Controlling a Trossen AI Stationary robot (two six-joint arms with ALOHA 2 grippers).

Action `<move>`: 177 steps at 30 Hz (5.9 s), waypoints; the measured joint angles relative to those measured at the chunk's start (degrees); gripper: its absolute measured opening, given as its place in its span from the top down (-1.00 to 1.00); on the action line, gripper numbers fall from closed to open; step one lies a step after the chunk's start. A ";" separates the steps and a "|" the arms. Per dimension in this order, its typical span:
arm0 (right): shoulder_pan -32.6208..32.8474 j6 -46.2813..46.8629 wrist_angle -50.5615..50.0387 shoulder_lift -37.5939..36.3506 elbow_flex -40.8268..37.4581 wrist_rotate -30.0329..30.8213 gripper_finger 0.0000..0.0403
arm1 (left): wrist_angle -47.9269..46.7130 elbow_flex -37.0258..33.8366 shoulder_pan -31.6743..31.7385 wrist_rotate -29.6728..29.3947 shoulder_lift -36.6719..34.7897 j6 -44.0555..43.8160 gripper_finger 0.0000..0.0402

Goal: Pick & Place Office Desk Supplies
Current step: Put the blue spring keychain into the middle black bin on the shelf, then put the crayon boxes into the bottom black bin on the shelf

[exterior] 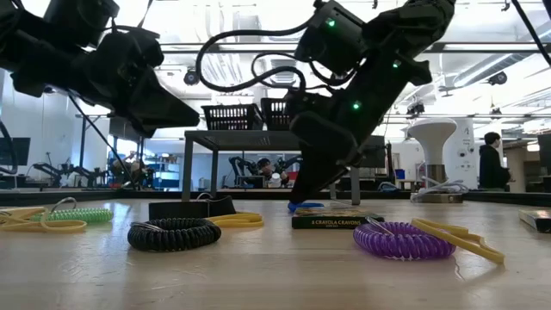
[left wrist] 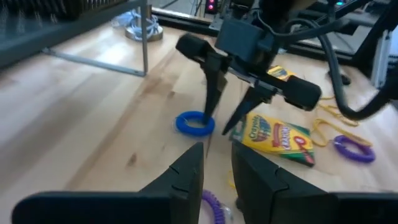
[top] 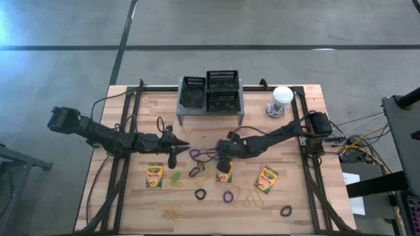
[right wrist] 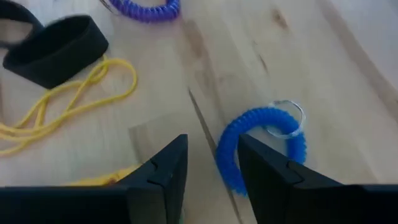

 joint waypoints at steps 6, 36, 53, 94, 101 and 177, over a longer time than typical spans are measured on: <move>-0.23 0.33 -3.31 2.56 1.74 -0.27 0.54 | 0.65 0.38 0.07 -0.46 -0.04 4.49 0.56; -2.81 -13.05 32.30 -6.10 -2.83 -21.75 0.92 | 1.20 6.12 0.54 10.72 0.02 21.42 -0.13; -2.76 -13.15 32.07 -6.21 -1.16 -24.35 0.92 | 1.52 9.44 0.52 11.41 8.67 24.59 0.29; 6.63 -17.19 19.64 -15.61 -5.39 3.56 0.63 | -68.55 62.90 46.77 15.19 20.37 16.60 0.88; 6.63 -17.20 19.55 -15.61 -5.50 3.65 0.69 | -70.09 65.74 47.30 15.37 27.12 16.60 0.82; 14.78 48.48 12.02 -22.60 -27.06 -2.15 -0.16 | -15.96 38.14 -7.91 5.74 39.76 -11.46 0.97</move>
